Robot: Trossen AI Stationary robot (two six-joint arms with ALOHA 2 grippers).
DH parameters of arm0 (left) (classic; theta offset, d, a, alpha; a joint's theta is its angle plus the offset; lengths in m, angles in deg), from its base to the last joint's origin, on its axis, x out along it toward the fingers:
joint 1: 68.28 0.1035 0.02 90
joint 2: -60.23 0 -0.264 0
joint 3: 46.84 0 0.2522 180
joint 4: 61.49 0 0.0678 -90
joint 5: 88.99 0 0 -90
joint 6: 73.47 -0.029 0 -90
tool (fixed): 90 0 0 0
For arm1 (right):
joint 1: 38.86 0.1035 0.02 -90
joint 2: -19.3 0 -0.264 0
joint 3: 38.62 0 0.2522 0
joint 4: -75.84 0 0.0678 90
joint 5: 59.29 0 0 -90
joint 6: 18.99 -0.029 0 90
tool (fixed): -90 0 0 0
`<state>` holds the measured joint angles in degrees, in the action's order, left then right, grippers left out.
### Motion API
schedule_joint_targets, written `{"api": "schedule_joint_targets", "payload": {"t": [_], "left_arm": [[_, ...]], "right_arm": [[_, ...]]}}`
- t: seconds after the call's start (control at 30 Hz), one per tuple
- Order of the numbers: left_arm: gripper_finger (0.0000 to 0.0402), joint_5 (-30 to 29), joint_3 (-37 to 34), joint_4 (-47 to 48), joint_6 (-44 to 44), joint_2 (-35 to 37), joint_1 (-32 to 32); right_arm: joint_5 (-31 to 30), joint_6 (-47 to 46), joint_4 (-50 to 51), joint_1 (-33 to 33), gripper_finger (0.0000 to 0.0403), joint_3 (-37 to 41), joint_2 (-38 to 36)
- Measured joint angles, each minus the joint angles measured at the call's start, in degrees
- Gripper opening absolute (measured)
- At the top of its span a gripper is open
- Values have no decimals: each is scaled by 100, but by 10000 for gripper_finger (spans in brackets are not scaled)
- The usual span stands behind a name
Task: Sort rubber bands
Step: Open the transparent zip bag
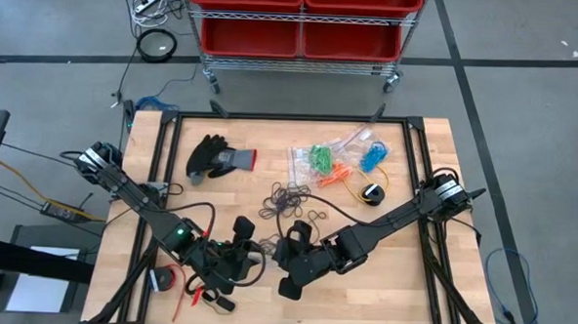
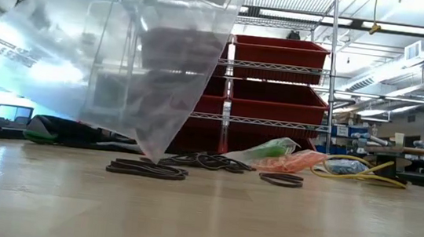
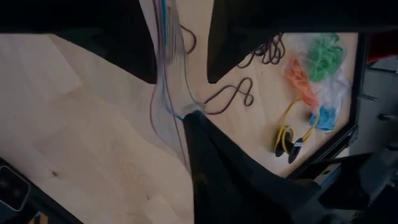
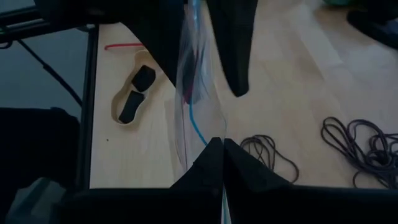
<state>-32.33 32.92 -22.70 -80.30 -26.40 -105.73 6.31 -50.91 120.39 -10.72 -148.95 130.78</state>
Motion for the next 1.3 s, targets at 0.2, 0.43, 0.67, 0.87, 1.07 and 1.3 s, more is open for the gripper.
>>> {"api": "schedule_joint_targets", "payload": {"t": [0.2,0.43,0.67,0.87,1.07,1.3], "left_arm": [[161,-153,0,27,-20,2,0],[103,-129,0,198,-17,7,24],[10,61,0,198,-24,7,24],[4,61,0,165,-35,7,28],[2,61,0,53,-177,7,24],[1,60,0,-156,-203,7,24]], "right_arm": [[86,-1,-15,-2,0,0,0],[57,54,-156,-2,0,0,0],[113,68,-162,-10,0,0,0],[208,141,-157,-26,8,0,0],[208,183,-124,-26,38,0,0],[426,183,-79,-26,46,0,0]]}}
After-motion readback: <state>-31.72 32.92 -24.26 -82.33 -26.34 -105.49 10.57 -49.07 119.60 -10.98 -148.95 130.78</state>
